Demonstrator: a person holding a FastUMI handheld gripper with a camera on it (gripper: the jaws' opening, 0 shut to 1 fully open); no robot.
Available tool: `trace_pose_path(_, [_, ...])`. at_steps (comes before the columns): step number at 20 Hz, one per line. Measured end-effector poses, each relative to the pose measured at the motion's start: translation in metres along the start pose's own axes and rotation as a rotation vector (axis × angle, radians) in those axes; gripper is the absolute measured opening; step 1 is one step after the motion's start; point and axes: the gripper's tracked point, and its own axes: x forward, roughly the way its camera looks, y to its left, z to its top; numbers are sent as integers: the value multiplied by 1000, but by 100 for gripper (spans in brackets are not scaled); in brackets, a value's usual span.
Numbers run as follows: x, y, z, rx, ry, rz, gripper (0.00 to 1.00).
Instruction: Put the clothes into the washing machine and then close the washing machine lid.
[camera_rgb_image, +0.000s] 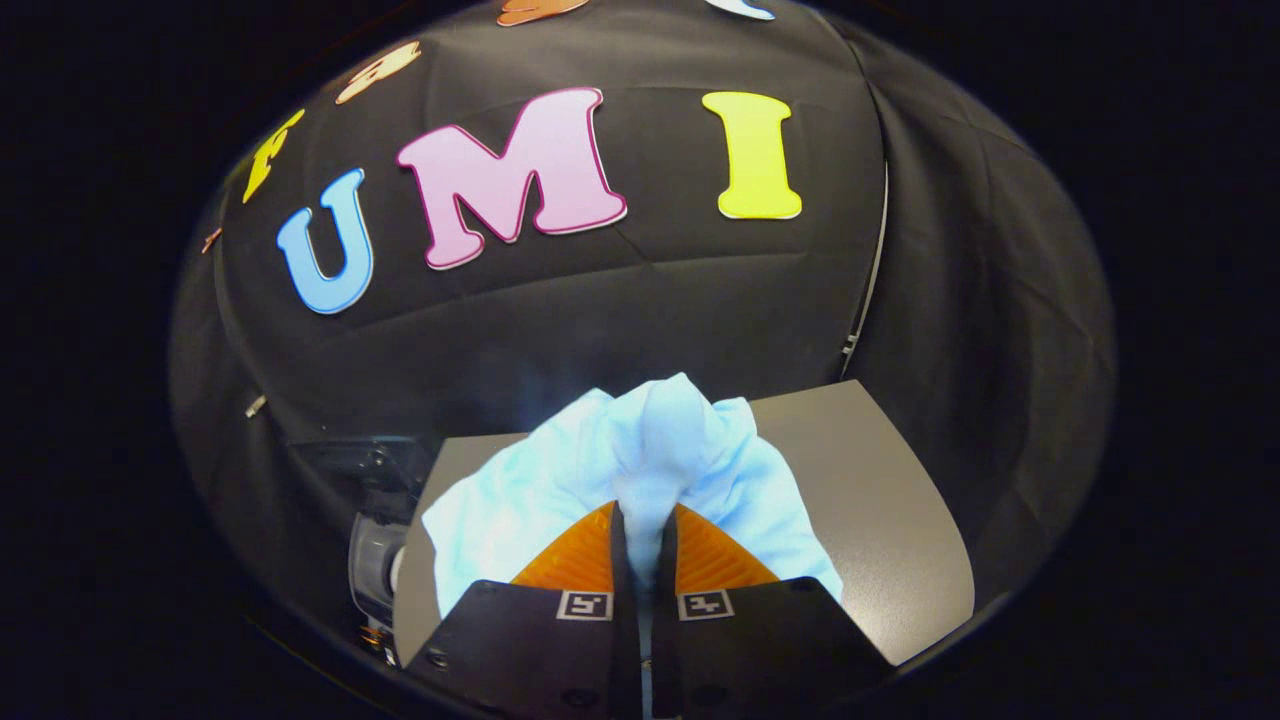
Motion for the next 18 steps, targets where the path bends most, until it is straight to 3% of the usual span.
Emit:
trace_pose_path(9, [-115, 84, 68, -19, -221, 167, 9])
trace_pose_path(13, [-146, 147, 91, -49, -284, 265, 9])
trace_pose_path(18, [-162, 251, 94, -106, -351, 446, 9])
